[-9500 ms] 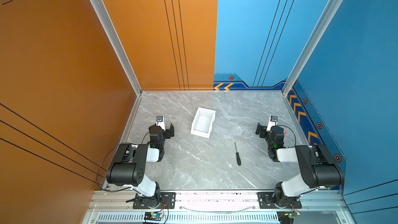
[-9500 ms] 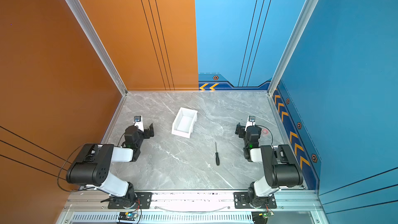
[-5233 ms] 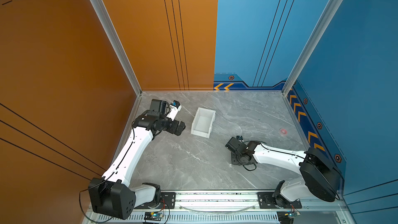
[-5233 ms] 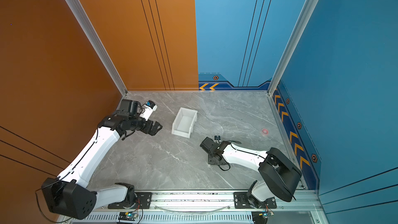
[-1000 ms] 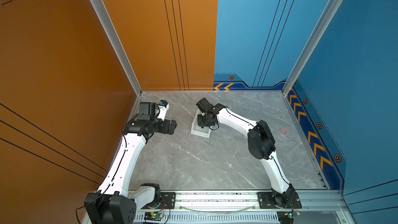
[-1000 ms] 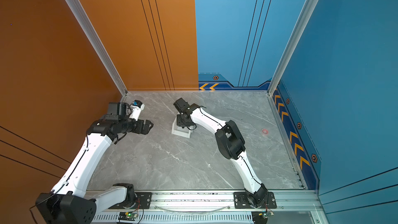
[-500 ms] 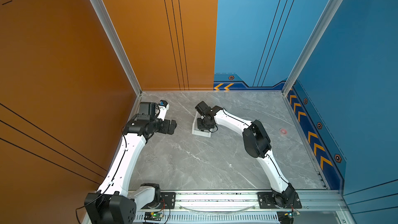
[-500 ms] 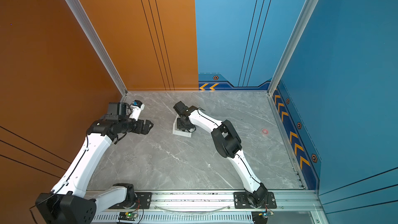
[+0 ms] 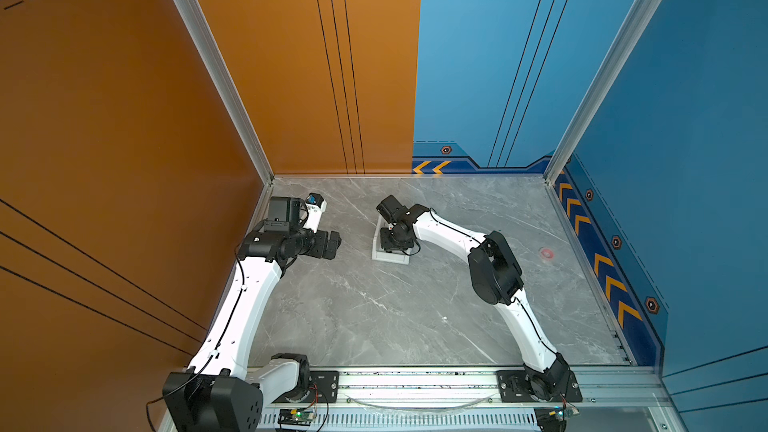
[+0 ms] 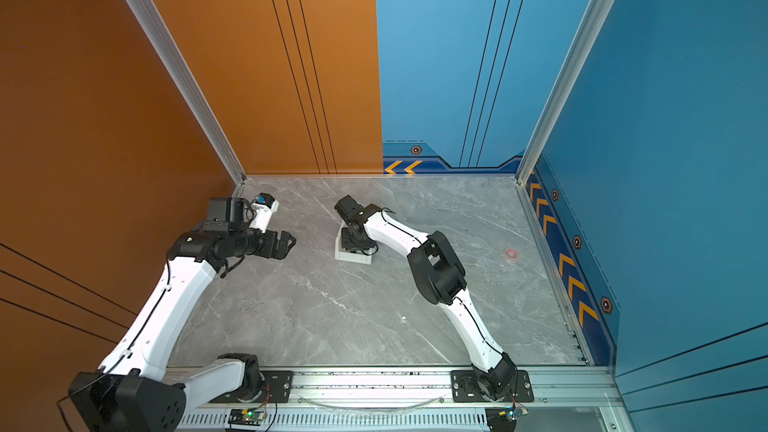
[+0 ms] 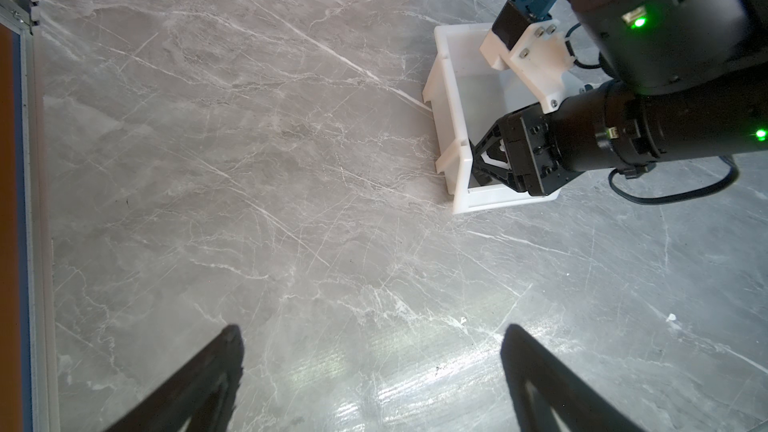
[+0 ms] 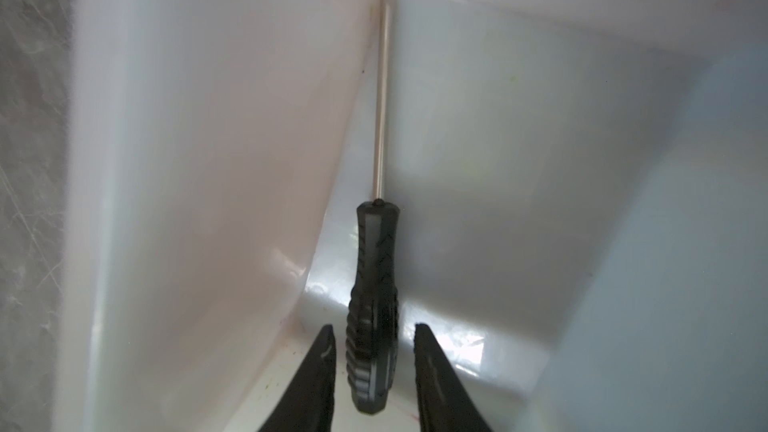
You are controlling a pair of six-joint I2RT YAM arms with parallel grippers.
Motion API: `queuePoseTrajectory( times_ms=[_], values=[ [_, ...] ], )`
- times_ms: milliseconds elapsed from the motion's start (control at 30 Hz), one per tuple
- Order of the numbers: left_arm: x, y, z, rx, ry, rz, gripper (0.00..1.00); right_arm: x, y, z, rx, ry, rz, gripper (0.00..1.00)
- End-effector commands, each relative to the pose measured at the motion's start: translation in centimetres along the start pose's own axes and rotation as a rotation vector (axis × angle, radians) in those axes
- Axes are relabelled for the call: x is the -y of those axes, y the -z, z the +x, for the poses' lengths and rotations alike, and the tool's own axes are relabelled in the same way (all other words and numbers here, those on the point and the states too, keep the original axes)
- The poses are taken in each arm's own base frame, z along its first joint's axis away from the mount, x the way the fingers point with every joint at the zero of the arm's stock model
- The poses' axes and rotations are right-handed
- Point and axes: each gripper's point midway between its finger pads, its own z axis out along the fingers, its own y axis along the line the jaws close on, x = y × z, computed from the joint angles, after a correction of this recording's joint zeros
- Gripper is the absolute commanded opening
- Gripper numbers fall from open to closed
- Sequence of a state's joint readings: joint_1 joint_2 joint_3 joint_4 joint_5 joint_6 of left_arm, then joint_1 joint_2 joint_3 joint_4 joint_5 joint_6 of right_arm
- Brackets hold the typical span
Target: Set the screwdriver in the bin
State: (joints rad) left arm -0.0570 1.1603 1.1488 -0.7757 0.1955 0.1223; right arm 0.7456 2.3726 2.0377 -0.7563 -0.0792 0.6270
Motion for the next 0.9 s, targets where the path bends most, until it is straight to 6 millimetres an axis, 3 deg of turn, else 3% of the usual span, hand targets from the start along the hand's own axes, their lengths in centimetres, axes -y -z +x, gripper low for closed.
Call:
queuePoseTrajectory(
  times_ms=[0, 333, 633, 733, 800, 867],
  values=[
    [0.2, 0.6, -0.8, 0.015, 0.015, 0.018, 0.98, -0.1, 1.1, -0.8, 0.016, 0.009, 0.013, 0.38],
    [-0.4, -0.4, -1.5, -0.008, 0.023, 0.005, 0.98, -0.9, 8.8, -4.9, 0.206, 0.047, 0.029, 0.55],
    [-1.8, -1.5, -1.1, -0.047, 0.054, -0.052, 0.98, -0.6, 15.6, -7.1, 0.358, 0.075, 0.055, 0.68],
    [-2.2, -1.9, -0.9, -0.061, 0.068, -0.065, 0.98, -0.4, 18.9, -7.6, 0.431, 0.097, 0.083, 0.71],
    [-2.7, -2.3, -0.8, -0.074, 0.095, -0.073, 0.98, 0.9, 21.5, -7.7, 0.496, 0.084, 0.133, 0.8],
    [-3.1, -2.8, -0.6, -0.084, 0.126, -0.079, 0.98, 2.0, 22.6, -7.3, 0.531, 0.072, 0.15, 0.86]
  ],
)
